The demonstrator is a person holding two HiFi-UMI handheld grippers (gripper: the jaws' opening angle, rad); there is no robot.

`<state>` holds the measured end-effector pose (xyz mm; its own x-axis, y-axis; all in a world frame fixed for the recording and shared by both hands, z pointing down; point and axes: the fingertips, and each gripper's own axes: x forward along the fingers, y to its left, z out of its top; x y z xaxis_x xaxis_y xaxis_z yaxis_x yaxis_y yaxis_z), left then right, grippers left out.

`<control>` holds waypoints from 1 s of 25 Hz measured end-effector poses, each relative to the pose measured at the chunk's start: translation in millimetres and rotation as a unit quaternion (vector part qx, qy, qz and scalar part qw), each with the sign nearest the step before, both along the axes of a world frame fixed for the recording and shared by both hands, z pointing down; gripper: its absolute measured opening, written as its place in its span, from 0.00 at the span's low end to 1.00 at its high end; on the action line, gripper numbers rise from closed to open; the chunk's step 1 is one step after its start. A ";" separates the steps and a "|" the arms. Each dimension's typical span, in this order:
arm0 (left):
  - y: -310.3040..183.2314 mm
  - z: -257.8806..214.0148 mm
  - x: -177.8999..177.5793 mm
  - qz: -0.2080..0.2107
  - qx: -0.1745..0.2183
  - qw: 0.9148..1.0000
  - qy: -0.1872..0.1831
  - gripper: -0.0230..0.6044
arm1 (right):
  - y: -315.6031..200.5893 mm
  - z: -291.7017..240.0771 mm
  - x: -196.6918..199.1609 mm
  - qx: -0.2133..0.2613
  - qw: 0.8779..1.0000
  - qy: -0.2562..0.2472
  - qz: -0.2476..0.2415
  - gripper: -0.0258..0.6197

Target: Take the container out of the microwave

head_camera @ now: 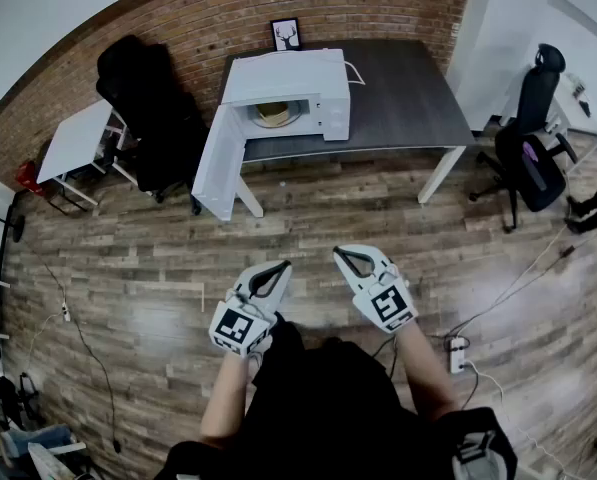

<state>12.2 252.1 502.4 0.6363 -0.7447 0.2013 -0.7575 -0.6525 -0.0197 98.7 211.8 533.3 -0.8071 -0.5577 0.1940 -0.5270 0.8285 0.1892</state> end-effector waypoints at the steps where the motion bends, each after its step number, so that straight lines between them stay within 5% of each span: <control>1: 2.8 -1.2 2.4 0.002 0.001 1.000 -0.002 0.04 | 2.1 -1.9 0.8 0.002 1.000 0.000 -0.002 0.04; 25: 20.2 4.0 -37.6 -0.008 -0.006 1.000 0.016 0.04 | 17.7 11.7 -29.5 -0.024 0.999 0.040 -0.005 0.04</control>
